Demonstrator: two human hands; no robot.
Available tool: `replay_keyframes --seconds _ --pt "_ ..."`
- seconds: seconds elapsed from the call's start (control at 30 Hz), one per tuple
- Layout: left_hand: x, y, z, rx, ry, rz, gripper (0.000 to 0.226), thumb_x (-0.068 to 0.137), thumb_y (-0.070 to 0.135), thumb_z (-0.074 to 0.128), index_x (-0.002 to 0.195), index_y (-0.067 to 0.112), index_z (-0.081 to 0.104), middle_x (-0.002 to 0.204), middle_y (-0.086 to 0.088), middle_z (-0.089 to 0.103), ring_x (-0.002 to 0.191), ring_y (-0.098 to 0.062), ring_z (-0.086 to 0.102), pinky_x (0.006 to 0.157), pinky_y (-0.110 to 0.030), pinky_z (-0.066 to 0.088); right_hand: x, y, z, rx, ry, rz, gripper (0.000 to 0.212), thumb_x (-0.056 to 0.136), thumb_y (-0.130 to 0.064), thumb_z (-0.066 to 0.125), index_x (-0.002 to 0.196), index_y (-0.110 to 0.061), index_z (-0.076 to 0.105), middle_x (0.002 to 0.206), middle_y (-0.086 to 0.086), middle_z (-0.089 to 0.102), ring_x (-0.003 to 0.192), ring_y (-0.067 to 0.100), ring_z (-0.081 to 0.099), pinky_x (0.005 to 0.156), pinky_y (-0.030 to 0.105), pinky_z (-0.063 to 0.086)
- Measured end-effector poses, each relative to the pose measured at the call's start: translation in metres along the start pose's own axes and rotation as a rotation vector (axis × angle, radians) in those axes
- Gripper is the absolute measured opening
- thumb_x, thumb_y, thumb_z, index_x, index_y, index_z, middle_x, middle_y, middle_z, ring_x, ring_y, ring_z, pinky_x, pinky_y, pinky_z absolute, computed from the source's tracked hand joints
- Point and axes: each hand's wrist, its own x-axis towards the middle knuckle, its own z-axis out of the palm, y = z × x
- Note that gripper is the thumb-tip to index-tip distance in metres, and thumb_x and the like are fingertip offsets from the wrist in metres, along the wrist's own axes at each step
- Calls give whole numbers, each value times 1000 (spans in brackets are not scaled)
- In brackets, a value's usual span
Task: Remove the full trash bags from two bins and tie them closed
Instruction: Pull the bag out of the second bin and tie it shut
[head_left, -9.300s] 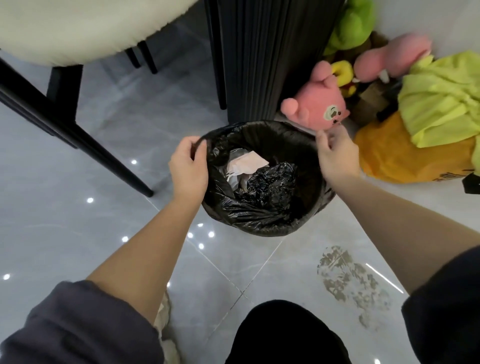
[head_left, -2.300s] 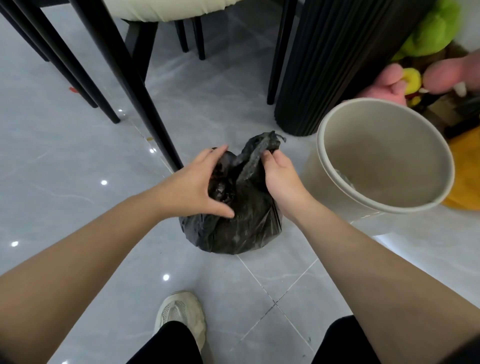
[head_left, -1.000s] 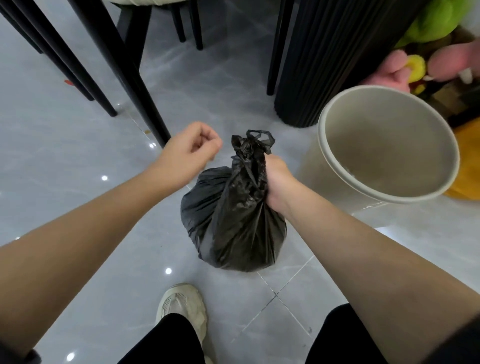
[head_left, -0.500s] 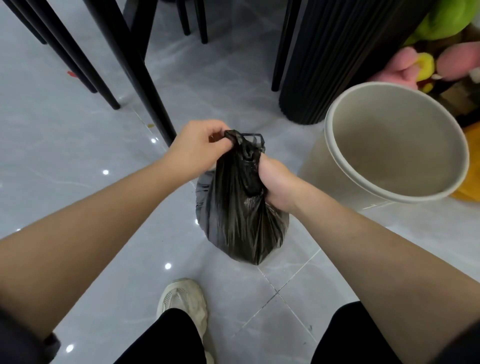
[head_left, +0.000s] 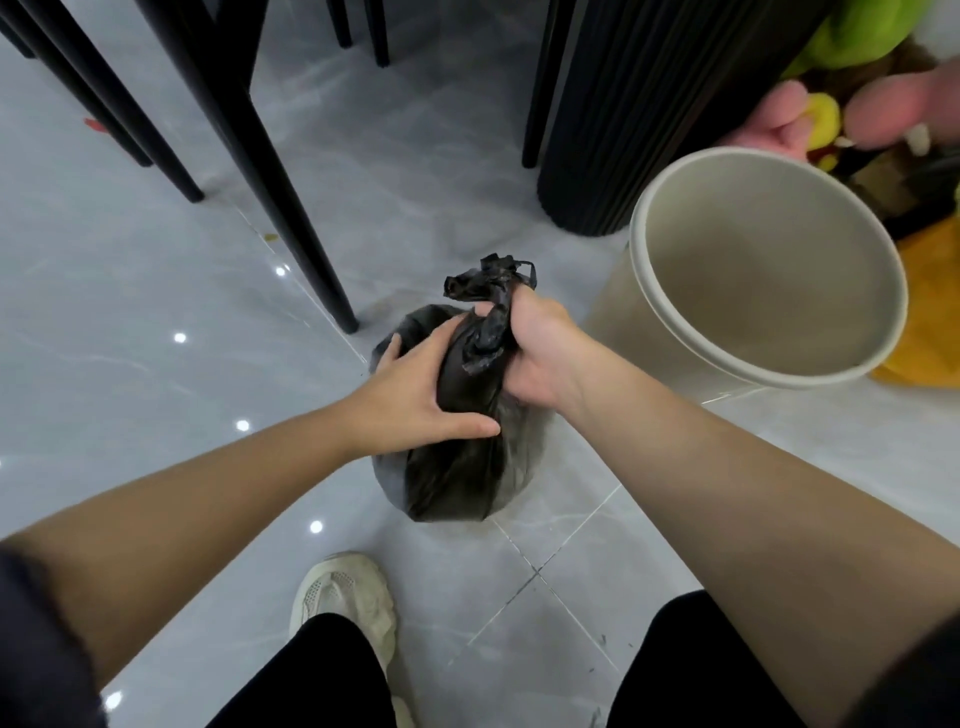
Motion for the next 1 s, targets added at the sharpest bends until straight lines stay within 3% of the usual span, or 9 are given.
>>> replay_keyframes --seconds 0.1,0.2,0.27,0.37,0.53,0.63,0.73,0.9,1.0 --pt "21 2 10 -169 113 -55 93 52 68 68 134 40 36 129 16 55 125 -10 48 110 -44 31 2 -3 3 54 45 -4 23 95 -17 44 78 -7 55 71 11 56 67 28 57 80 41 53" --pt "33 9 17 -403 77 -197 39 62 49 76 94 31 65 100 4 68 99 -15 62 87 -32 48 6 -7 -1 51 85 -68 25 98 -12 39 77 -8 51 66 8 49 58 21 49 62 36 46" --pt "41 12 24 -510 75 -273 20 78 25 74 90 11 68 92 -3 66 91 -15 60 77 -28 48 5 -9 -7 -57 66 -111 22 100 -12 37 91 -5 56 74 9 57 67 22 56 62 37 50" --pt "46 15 28 -544 38 -310 22 87 21 65 99 4 68 100 -9 68 97 -20 62 88 -34 48 6 -14 -19 -305 27 -201 25 98 -14 43 119 -4 53 108 16 64 97 28 63 76 41 56" --pt "49 15 29 -528 20 -299 20 93 27 55 102 12 66 100 -1 64 95 -14 58 85 -24 42 8 -22 -57 -858 -1 -358 24 71 -18 58 94 -12 61 94 13 68 93 28 64 86 40 52" --pt "52 11 28 -547 65 -335 24 93 33 54 98 14 66 101 -3 66 96 -20 61 88 -29 45 7 -6 -79 -984 -95 -319 47 83 -14 57 129 -9 47 118 5 60 109 21 57 100 31 43" --pt "56 6 29 -581 105 -396 26 90 43 55 97 20 65 106 -4 69 101 -24 64 96 -37 47 19 21 -102 -916 -23 -383 70 88 -27 58 147 -9 25 138 0 46 127 14 44 108 25 32" --pt "61 8 28 -610 123 -279 16 91 25 58 107 22 62 106 7 64 99 -9 59 91 -22 46 31 27 -97 -978 -69 -577 43 88 -33 63 128 -19 54 122 -4 60 110 7 54 93 21 42" --pt "66 13 18 -448 232 -143 24 85 14 66 108 9 62 99 9 62 91 -1 58 76 -2 42 38 28 -88 -872 -68 -658 35 87 -22 65 120 -11 61 124 7 62 117 17 55 102 38 45"
